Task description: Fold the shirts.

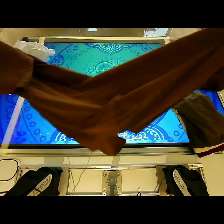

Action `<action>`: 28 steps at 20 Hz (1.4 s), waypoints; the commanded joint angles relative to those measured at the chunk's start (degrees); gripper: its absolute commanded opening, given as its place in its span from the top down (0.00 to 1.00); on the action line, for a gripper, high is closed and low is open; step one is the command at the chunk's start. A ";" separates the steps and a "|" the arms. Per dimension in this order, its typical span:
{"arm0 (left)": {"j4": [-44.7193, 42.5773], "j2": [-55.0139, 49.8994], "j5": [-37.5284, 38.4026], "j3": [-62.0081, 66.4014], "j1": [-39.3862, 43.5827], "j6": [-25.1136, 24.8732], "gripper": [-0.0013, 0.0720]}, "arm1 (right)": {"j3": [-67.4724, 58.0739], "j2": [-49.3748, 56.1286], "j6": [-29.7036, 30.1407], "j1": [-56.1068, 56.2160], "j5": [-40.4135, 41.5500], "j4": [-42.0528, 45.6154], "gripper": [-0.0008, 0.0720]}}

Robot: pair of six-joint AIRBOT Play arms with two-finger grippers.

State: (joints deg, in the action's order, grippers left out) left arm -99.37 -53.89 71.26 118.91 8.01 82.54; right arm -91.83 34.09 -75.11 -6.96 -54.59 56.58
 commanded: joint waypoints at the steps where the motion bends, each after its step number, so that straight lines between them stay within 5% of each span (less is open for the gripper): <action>1: 1.05 -6.60 -0.33 -2.75 -0.07 -0.11 0.97 | -2.54 5.92 -0.35 -0.13 -8.07 -0.11 0.95; 6: 2.38 -28.83 5.29 -14.58 -0.07 -0.48 0.97 | 8.83 22.84 0.17 2.84 -18.01 -2.36 0.95; 13: 3.96 -53.55 -0.72 -16.11 -0.04 2.10 0.96 | 30.47 38.07 1.86 14.71 -3.17 2.47 0.95; 14: 3.56 -53.92 -3.13 -16.11 -0.09 3.54 0.89 | 31.39 39.21 1.88 15.61 -1.92 2.86 0.95; 16: 2.58 -53.72 -6.73 -13.68 -0.13 5.38 0.44 | 31.61 40.15 1.86 16.20 -1.14 3.02 0.95; 17: 1.79 -53.72 -6.97 -10.29 -0.13 6.01 0.38 | 31.61 40.09 1.86 16.17 -0.96 2.91 0.95; 21: 1.64 -48.24 -9.29 1.99 -0.11 4.46 0.38 | 31.61 40.09 1.84 16.11 -1.20 2.97 0.95; 25: 1.64 -29.31 -6.84 -4.26 -0.63 -5.11 0.38 | 31.61 40.09 1.84 16.11 -1.68 2.97 0.95; 28: 4.31 -15.45 -1.27 -16.00 -4.35 -2.56 0.38 | 31.61 40.09 1.88 16.11 -1.66 2.97 0.95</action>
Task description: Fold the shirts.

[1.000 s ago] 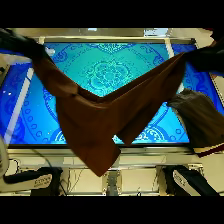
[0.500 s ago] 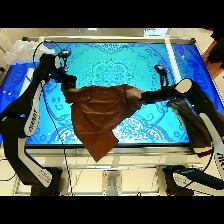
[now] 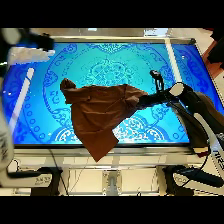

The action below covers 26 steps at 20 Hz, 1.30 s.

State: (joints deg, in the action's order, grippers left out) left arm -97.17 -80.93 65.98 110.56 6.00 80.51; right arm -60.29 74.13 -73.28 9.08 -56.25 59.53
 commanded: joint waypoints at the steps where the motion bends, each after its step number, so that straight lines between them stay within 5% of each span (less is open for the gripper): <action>1: 3.28 16.17 4.94 -14.47 -3.89 1.14 0.38 | 0.07 0.04 0.04 0.07 -0.02 0.02 0.95; 5: 7.30 34.47 1.66 -51.12 -6.34 12.96 0.38 | 0.07 0.04 0.70 0.07 -0.26 0.02 0.95; 9: 18.36 44.04 -5.79 -79.78 -6.34 32.54 0.38 | 0.07 0.04 1.31 0.07 -0.42 -0.15 0.95; 13: 32.48 41.44 -7.52 -90.16 -6.34 27.52 0.38 | 0.07 0.04 1.31 0.09 -0.48 -0.44 0.95; 17: 34.69 36.92 -14.99 -90.64 -6.34 26.40 0.38 | 0.07 0.04 1.31 0.07 -1.33 -1.29 0.95; 22: 45.88 29.00 -20.44 -90.62 -6.32 16.09 0.38 | 0.07 0.02 1.29 0.09 -2.49 -1.51 0.95; 26: 48.33 26.05 -22.88 -90.62 -6.32 13.42 0.38 | 0.07 0.02 1.29 0.07 -3.39 -1.57 0.95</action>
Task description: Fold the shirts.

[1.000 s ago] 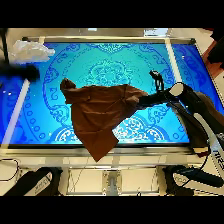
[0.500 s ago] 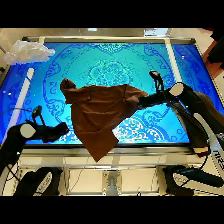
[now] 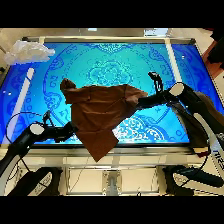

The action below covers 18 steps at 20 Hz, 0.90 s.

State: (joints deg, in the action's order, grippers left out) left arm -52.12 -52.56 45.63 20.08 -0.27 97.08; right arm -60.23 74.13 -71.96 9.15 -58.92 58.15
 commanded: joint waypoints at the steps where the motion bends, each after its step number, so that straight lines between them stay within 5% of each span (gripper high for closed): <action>1: 3.30 -2.67 -2.69 -0.13 -0.02 -3.58 0.38 | 0.00 0.02 -0.02 0.02 -0.70 -0.35 0.95; 5: 4.52 -4.57 -3.50 -0.13 0.00 -5.11 0.44 | 0.00 0.02 -0.02 0.02 -0.68 -1.42 0.95; 8: 11.80 -7.23 -4.50 0.00 0.00 -11.19 0.44 | 0.00 0.02 -0.02 0.02 -0.76 -1.99 0.95; 10: 16.33 -7.23 -5.07 1.25 -0.09 -17.07 0.97 | -0.02 0.00 -0.02 0.00 -0.98 -2.01 0.95; 18: 14.88 -0.31 4.24 34.25 -0.13 -27.26 0.96 | -4.17 -13.84 -2.36 -0.04 -8.92 8.02 0.95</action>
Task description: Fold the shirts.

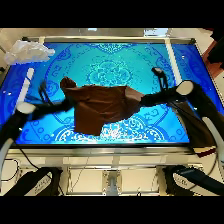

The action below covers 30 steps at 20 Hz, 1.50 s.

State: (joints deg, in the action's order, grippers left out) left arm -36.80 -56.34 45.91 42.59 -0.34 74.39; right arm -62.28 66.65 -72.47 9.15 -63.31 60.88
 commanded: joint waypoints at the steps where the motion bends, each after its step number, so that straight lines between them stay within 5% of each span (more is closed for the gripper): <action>1: -2.82 6.21 5.11 16.70 -0.07 -4.61 0.96 | -3.37 -10.45 -3.34 -0.04 -6.16 7.69 0.95; 4: -13.16 15.37 4.57 28.57 -0.07 -4.24 0.96 | -7.87 -23.85 -7.67 -0.04 -7.96 14.47 0.95; 7: -23.45 23.82 -1.46 37.73 -0.04 1.64 0.97 | -14.47 -35.56 -12.68 -0.02 -7.76 20.37 0.95; 13: -24.46 25.64 1.57 51.69 -0.02 0.63 0.97 | -32.30 -40.59 -13.81 0.00 -3.10 25.03 0.95; 15: -28.33 22.84 3.21 51.87 -0.02 1.84 0.97 | -34.88 -37.05 -12.35 0.00 -0.68 26.69 0.95; 18: -39.69 12.44 16.46 51.65 -0.02 8.74 0.97 | -34.82 -27.34 -11.47 0.00 -3.21 30.49 0.95; 21: -40.87 -1.18 24.52 50.25 0.04 8.92 0.97 | -31.45 -13.05 -11.50 0.00 -5.92 32.13 0.95; 27: -40.28 -28.15 12.00 49.20 0.04 9.31 0.97 | -20.09 14.78 -12.35 0.00 5.42 31.21 0.95; 30: -37.79 -35.85 2.27 49.20 0.04 11.34 0.97 | -20.04 23.41 -18.45 0.00 16.85 31.23 0.95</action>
State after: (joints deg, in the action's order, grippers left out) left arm -76.31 -83.92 56.95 91.83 -0.34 84.12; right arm -83.79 80.93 -86.28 9.15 -56.97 92.03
